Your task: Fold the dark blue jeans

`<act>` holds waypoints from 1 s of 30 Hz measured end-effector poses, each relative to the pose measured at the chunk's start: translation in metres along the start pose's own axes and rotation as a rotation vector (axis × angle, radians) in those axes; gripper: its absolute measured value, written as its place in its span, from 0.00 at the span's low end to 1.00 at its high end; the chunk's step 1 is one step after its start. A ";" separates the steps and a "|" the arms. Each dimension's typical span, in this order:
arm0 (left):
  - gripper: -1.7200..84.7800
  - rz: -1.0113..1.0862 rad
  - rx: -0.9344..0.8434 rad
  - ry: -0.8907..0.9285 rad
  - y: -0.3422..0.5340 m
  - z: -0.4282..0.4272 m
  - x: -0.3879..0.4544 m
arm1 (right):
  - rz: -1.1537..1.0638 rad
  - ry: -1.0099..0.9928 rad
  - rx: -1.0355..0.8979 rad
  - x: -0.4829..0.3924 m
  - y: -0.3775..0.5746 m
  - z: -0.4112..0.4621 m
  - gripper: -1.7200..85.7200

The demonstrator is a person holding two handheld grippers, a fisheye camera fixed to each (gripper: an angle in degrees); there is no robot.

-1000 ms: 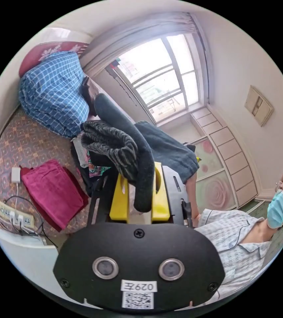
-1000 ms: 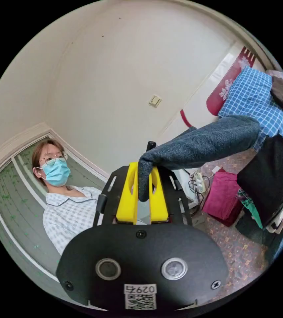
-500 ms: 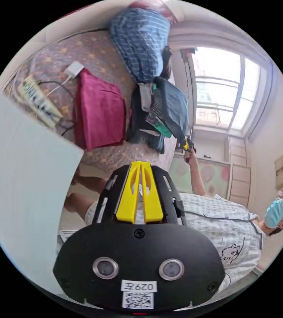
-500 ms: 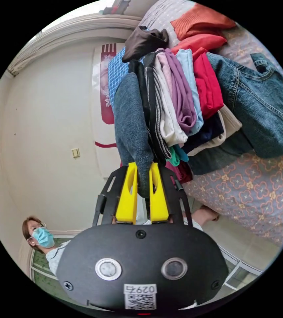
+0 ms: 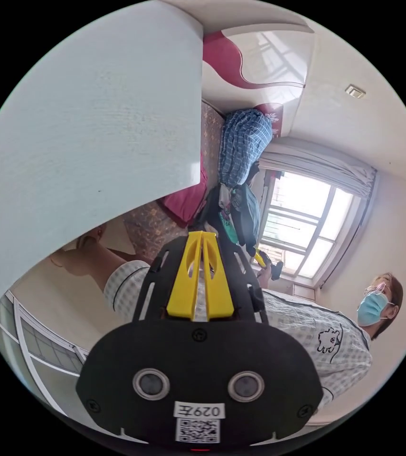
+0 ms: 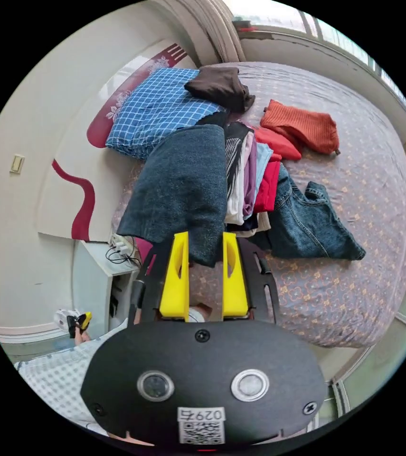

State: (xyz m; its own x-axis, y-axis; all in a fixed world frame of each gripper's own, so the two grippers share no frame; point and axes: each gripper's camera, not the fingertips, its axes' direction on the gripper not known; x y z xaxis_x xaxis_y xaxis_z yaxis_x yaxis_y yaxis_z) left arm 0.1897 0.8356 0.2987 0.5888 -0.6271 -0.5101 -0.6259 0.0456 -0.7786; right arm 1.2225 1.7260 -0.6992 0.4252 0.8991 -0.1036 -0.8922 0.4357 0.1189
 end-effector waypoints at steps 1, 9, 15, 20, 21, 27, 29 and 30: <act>0.01 0.004 -0.008 0.014 -0.002 0.004 -0.001 | -0.026 0.039 0.004 -0.012 -0.003 -0.002 0.12; 0.01 0.088 -0.143 0.042 -0.021 0.032 0.005 | -0.256 0.032 0.063 -0.128 -0.068 0.001 0.02; 0.01 0.078 -0.117 0.027 -0.010 0.013 -0.005 | -0.304 0.201 -0.193 -0.167 -0.122 0.074 0.02; 0.01 0.016 -0.066 0.062 0.003 -0.008 -0.026 | -0.151 0.062 -0.204 -0.131 -0.137 0.078 0.01; 0.01 0.010 -0.065 0.069 0.004 -0.011 -0.030 | -0.125 0.094 -0.212 -0.125 -0.137 0.082 0.01; 0.01 0.005 -0.128 0.060 -0.007 -0.011 -0.035 | -0.048 0.217 -0.284 -0.119 -0.151 0.117 0.01; 0.01 0.028 -0.168 0.071 -0.016 -0.006 -0.031 | -0.061 0.173 -0.286 -0.124 -0.155 0.123 0.01; 0.01 0.044 -0.197 0.068 -0.022 -0.003 -0.027 | -0.059 0.123 -0.273 -0.127 -0.156 0.125 0.02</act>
State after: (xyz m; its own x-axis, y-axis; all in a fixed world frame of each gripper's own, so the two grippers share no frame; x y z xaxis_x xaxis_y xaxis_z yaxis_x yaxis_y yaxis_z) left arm 0.1855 0.8491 0.3308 0.5268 -0.6791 -0.5112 -0.7422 -0.0743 -0.6661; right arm 1.3270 1.5488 -0.5808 0.4705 0.8536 -0.2237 -0.8817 0.4442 -0.1592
